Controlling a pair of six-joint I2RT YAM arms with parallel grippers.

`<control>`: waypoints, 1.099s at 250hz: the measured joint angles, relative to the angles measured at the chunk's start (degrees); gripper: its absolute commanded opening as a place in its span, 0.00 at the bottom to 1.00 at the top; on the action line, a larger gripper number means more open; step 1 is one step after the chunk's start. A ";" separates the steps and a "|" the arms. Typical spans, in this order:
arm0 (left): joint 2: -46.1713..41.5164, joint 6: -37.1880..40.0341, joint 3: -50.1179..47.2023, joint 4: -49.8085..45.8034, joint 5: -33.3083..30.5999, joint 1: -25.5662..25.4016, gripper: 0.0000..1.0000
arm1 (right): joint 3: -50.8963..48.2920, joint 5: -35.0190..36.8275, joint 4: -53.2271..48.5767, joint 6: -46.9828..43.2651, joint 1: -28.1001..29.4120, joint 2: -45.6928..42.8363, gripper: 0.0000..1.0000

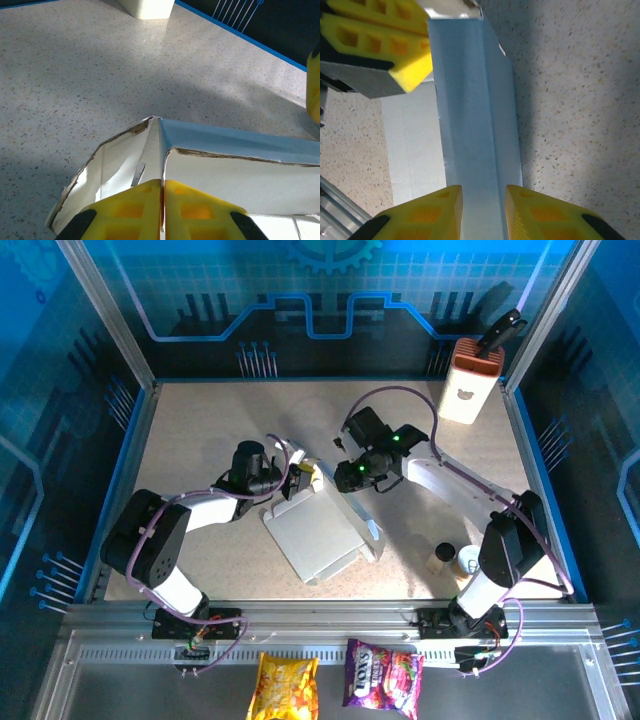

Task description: Fold the paper box

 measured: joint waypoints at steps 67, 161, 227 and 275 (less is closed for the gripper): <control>-0.17 -0.35 -0.66 -0.07 -0.04 0.00 0.21 | -1.81 -2.29 1.97 0.20 0.00 1.88 0.27; -9.75 -4.48 0.11 -3.43 -2.21 0.02 0.59 | -2.16 -3.26 2.62 0.35 0.00 1.86 0.26; -6.32 -7.65 15.58 -20.20 -2.95 1.22 0.65 | -2.62 -3.65 3.10 0.37 0.00 1.86 0.26; -0.07 -7.98 26.18 -33.83 -1.29 1.79 0.66 | -2.86 -3.89 3.58 0.57 0.00 1.86 0.26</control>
